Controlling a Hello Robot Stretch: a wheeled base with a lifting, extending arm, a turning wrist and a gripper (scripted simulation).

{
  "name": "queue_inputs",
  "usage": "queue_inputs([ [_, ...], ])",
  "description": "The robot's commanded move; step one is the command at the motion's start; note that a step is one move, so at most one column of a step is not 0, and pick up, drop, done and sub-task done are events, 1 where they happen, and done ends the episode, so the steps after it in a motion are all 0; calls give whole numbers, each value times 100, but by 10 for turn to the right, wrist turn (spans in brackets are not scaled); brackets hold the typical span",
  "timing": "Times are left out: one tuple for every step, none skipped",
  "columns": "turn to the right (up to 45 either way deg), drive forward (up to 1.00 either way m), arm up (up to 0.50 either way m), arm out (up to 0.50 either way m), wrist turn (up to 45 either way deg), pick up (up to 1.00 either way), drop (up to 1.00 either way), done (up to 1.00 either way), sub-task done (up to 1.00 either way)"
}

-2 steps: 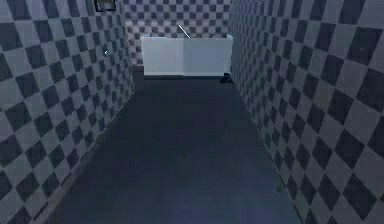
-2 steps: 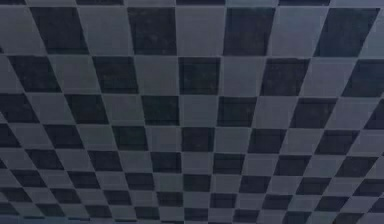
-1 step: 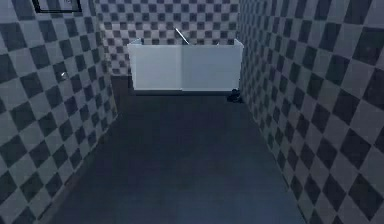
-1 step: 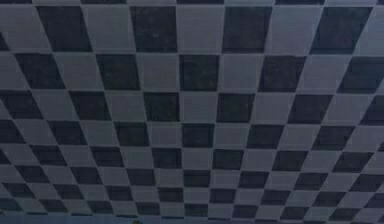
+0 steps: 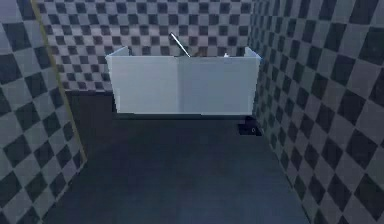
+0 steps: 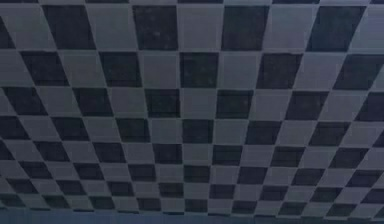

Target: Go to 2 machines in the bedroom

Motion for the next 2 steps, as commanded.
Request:
queue_inputs([
  [0, 100, 0, 0, 0, 0, 0, 0, 0],
  [30, 0, 0, 0, 0, 0, 0, 0, 0],
])
